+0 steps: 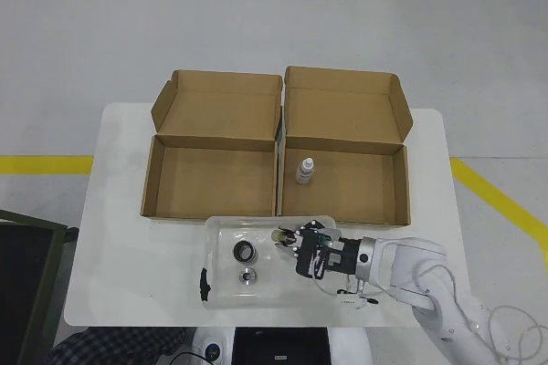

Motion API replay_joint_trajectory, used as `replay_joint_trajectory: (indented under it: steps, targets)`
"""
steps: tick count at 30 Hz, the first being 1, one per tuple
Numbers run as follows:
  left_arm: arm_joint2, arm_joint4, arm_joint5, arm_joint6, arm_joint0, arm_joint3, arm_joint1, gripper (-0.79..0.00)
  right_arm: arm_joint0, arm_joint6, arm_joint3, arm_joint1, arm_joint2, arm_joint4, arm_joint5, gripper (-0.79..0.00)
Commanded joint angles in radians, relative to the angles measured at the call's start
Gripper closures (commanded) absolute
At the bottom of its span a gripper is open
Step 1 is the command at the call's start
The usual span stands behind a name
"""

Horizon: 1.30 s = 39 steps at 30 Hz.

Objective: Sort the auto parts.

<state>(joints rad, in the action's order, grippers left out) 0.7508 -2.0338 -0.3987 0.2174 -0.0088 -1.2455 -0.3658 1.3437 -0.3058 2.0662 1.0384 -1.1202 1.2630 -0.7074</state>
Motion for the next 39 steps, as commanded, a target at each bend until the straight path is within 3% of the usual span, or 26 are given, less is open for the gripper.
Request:
replay_joint_trajectory:
  steps: [1, 24, 39]
  targets:
    - [0.000, 0.000, 0.000, 0.000, 0.000, 0.000, 0.000, -0.785, 0.006, 0.051, -0.003, 0.000, -0.015, -0.006, 0.011, 0.000]
    - [0.000, 0.000, 0.000, 0.000, 0.000, 0.000, 0.000, -0.785, 0.058, 0.413, 0.000, 0.002, -0.131, -0.057, 0.067, 0.000]
    - [0.000, 0.000, 0.000, 0.000, 0.000, 0.000, 0.000, -0.785, 0.063, 0.515, -0.011, 0.005, -0.139, -0.022, 0.038, 0.000]
